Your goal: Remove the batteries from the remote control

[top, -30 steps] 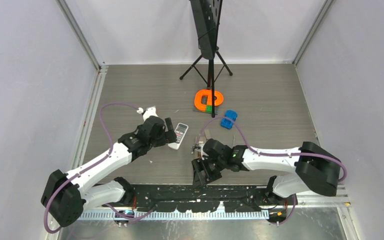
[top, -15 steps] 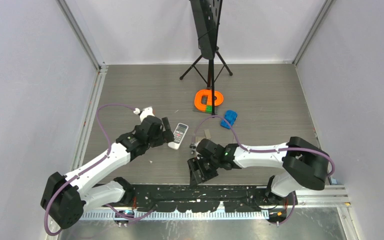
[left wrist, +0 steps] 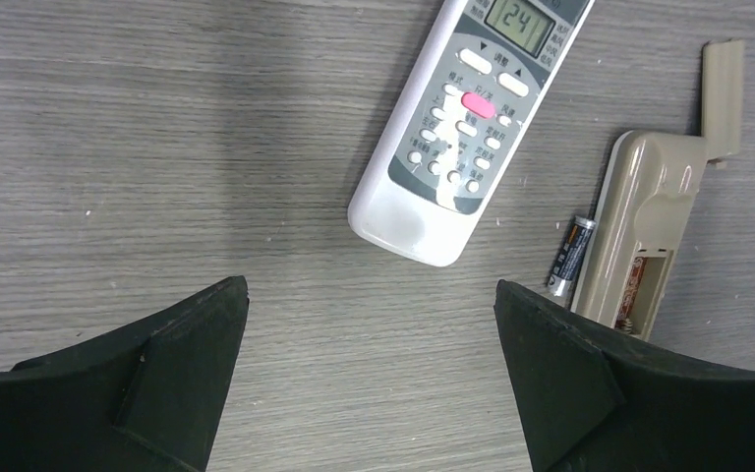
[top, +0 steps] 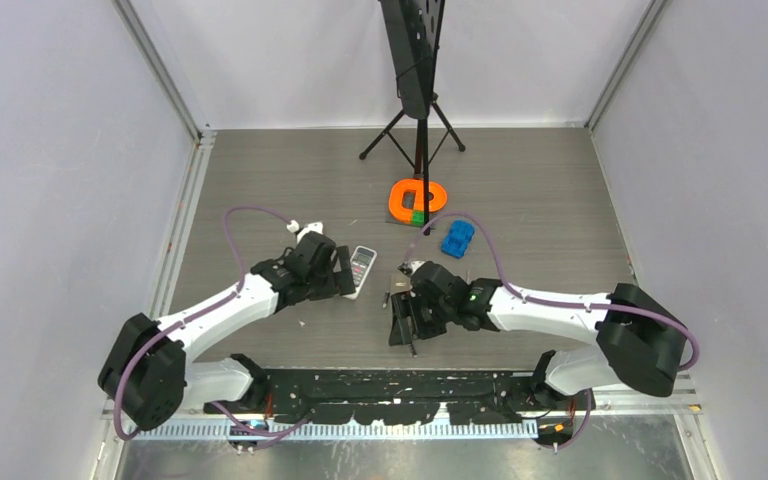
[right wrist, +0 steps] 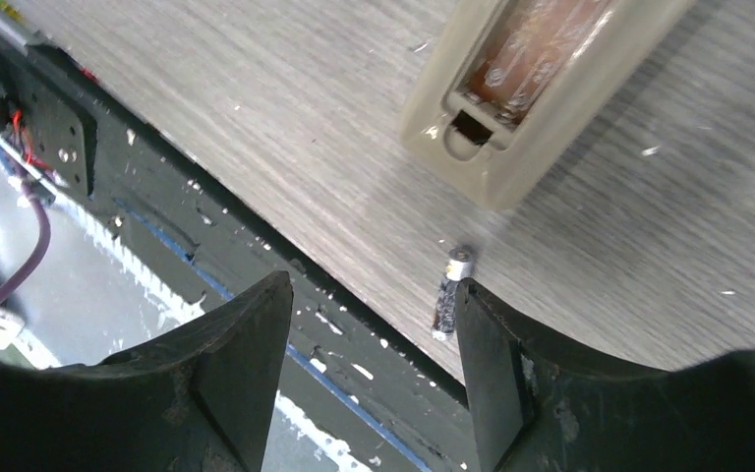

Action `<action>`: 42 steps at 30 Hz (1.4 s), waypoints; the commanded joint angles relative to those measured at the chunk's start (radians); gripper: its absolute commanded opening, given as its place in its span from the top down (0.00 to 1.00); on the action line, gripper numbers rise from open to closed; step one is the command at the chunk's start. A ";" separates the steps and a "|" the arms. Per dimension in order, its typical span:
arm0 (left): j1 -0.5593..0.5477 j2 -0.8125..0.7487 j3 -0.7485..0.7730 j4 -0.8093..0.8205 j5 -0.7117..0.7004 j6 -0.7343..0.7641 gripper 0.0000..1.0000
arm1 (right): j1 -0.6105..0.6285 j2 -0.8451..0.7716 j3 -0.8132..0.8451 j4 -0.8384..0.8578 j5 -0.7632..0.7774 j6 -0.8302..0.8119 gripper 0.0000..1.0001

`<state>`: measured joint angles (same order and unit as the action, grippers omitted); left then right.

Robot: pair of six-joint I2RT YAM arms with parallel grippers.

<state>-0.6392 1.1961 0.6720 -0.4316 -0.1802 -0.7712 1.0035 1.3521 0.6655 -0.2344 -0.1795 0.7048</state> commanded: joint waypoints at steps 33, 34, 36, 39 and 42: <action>0.006 0.291 0.191 0.022 0.051 0.168 0.03 | -0.151 -0.035 0.018 -0.014 -0.117 -0.049 0.53; 0.005 0.297 0.192 0.022 0.046 0.168 0.03 | -0.151 -0.041 0.015 0.003 -0.123 -0.033 0.53; 0.005 0.310 0.194 0.019 0.035 0.167 0.06 | -0.146 -0.039 0.011 0.066 -0.165 0.001 0.55; 0.005 0.330 0.195 0.025 0.022 0.168 0.10 | -0.103 -0.005 0.024 0.142 -0.172 0.035 0.55; 0.006 0.343 0.200 0.006 0.003 0.162 0.14 | -0.027 0.079 0.094 0.151 -0.119 0.048 0.55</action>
<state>-0.6392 1.5272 0.8356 -0.4240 -0.1402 -0.6186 0.8951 1.3594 0.6670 -0.1867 -0.3050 0.7097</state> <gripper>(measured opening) 0.869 0.452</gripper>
